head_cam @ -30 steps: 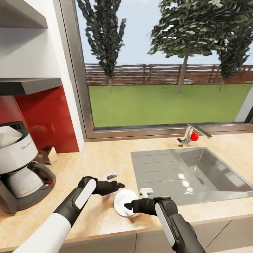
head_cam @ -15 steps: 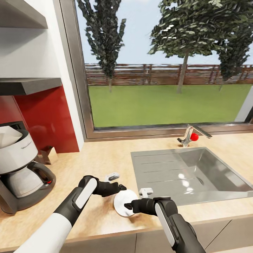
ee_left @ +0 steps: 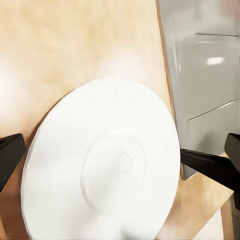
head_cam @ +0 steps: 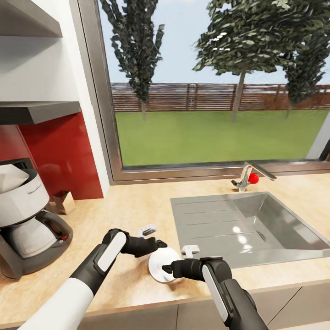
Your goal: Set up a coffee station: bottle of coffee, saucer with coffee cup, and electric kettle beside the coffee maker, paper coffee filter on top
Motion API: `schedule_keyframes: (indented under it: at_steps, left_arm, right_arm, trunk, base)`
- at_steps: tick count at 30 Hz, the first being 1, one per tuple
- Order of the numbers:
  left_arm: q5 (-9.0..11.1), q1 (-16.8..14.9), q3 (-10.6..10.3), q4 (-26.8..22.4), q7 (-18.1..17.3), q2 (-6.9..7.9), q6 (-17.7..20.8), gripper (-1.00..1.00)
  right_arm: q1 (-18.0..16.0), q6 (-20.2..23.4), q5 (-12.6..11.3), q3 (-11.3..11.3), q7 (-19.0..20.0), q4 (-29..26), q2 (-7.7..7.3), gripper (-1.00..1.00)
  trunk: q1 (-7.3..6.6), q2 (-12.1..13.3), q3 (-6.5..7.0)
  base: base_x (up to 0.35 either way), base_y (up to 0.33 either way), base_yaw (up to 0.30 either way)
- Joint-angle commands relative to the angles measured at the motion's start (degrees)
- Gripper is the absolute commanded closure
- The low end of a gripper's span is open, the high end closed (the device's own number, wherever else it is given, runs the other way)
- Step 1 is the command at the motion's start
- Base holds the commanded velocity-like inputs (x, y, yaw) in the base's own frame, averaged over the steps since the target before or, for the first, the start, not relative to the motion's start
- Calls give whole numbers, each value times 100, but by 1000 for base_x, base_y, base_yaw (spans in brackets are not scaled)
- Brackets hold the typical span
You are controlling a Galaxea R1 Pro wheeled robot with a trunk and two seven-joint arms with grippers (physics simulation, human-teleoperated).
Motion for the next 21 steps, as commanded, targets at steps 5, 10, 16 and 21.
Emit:
schedule_keyframes:
  at_steps: [5, 10, 16, 21]
  left_arm:
    - [58, -6, -3, -4, 31, -4, 51, -100]
    - [108, -6, -3, 0, 31, -8, 59, -100]
    - [158, -6, -3, 8, 31, -8, 61, -100]
    - [156, 1, -3, 24, 31, -2, 60, -100]
  right_arm:
    - [-3, 38, 14, -1, -29, 243, 0, -100]
    - [-3, 38, 14, -1, -29, 243, -1, -100]
    - [-3, 38, 13, -1, -29, 243, 0, -100]
    - [-3, 38, 13, -1, -29, 243, 0, -100]
  trunk:
    - [5, -11, -14]
    - [5, -11, -14]
    - [5, -11, -14]
    - [5, -11, -14]
  base:
    - [0, 0, 0]
    - [0, 0, 0]
    - [0, 0, 0]
    - [0, 0, 0]
